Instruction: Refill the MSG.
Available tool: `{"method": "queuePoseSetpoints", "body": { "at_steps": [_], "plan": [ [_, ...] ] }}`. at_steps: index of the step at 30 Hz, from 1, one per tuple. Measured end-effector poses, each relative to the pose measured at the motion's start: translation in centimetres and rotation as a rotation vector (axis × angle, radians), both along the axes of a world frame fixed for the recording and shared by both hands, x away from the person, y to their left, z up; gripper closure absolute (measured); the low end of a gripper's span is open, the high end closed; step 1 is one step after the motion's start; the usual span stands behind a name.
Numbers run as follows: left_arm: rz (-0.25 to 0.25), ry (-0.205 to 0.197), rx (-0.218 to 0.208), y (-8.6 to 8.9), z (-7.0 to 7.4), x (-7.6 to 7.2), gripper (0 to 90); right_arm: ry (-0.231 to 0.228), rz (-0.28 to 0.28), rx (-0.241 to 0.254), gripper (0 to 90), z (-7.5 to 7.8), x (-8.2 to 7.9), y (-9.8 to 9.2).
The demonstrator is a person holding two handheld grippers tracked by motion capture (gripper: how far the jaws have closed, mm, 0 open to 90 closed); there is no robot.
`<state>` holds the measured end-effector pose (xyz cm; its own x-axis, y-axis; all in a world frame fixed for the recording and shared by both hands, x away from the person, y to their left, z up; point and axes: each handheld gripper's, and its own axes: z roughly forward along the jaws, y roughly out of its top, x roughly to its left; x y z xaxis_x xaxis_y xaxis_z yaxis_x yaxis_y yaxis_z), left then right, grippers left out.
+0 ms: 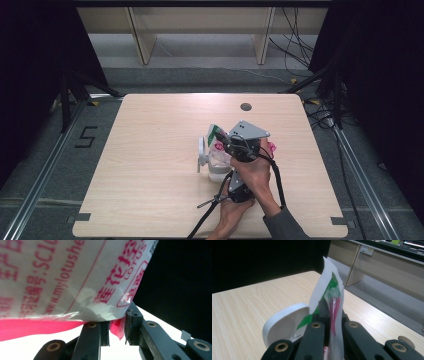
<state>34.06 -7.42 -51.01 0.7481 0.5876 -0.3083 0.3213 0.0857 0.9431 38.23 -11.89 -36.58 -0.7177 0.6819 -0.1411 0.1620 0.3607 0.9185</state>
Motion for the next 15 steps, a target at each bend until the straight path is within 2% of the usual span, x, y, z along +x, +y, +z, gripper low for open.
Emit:
{"method": "queuePoseSetpoints", "body": {
  "at_steps": [3,4,6,8,9,10,11,12,13,14,15],
  "plan": [
    [-0.002,-0.002,0.009,0.07,-0.01,0.02,76.3,-0.009,0.004,0.002,89.9,0.02,0.06,-0.01],
    [0.005,-0.003,-0.002,-0.03,0.01,0.01,76.3,-0.015,0.003,0.005,89.9,0.03,0.05,0.02],
    [0.002,-0.006,0.008,0.12,0.02,0.05,76.4,-0.009,-0.002,0.008,89.9,0.09,-0.13,0.13],
    [0.001,-0.004,0.000,0.12,0.05,0.05,76.4,-0.005,-0.004,0.009,89.9,0.14,-0.18,0.12],
    [0.008,-0.003,-0.006,0.04,0.07,0.03,76.4,-0.022,0.001,0.009,89.9,0.13,-0.10,0.14],
    [0.005,-0.004,-0.006,0.02,0.05,0.00,76.4,-0.022,0.004,0.003,89.9,0.15,-0.12,0.17],
    [0.005,-0.005,-0.005,0.01,0.01,-0.02,76.3,-0.001,0.008,-0.004,89.9,0.09,-0.19,0.29],
    [-0.027,-0.008,0.002,0.03,-0.04,0.11,76.3,-0.021,0.011,-0.022,89.8,0.08,-0.07,0.21],
    [-0.003,-0.004,0.018,0.13,-0.02,0.02,76.3,-0.020,0.006,-0.014,89.8,-0.04,0.04,0.22],
    [0.000,-0.001,0.005,0.05,-0.01,-0.01,76.3,0.000,0.005,-0.001,89.8,-0.11,-0.03,0.21],
    [0.007,-0.004,-0.006,-0.04,-0.01,-0.04,76.3,-0.001,0.007,-0.001,89.8,-0.05,-0.01,0.14]
  ]
}}
